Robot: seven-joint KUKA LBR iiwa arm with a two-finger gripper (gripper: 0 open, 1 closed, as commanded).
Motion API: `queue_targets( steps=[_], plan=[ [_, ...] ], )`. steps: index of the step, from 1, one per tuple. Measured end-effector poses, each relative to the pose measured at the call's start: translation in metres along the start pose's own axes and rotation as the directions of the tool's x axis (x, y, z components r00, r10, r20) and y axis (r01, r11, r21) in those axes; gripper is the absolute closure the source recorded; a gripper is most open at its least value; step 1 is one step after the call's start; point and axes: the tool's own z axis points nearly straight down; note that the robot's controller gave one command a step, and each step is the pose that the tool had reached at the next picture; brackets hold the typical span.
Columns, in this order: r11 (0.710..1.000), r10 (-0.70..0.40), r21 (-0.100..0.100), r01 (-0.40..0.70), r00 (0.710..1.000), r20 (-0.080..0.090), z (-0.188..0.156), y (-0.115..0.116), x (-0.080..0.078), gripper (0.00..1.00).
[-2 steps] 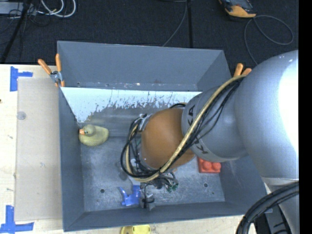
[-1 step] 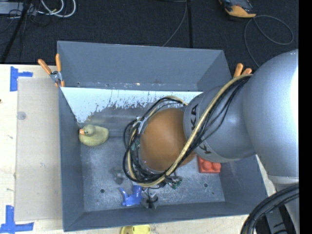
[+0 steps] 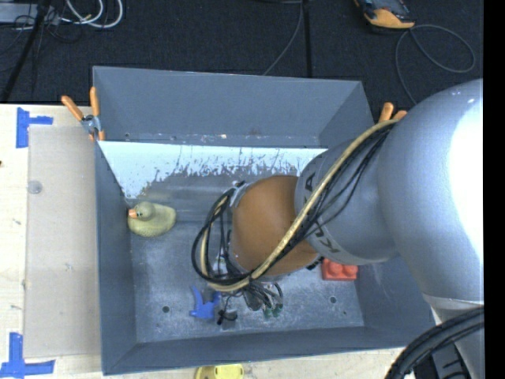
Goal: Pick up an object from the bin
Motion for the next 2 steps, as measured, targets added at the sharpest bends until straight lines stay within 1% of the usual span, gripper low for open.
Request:
queue_targets(
  steps=[1, 2],
  plan=[
    [1.000, 0.000, 0.000, 0.000, 1.000, 0.000, 0.0000, 0.0000, 0.0000, 1.00],
    [1.000, 0.000, 0.000, 0.000, 1.000, -0.004, -0.0039, 0.0000, 0.0014, 1.00]
  ],
)
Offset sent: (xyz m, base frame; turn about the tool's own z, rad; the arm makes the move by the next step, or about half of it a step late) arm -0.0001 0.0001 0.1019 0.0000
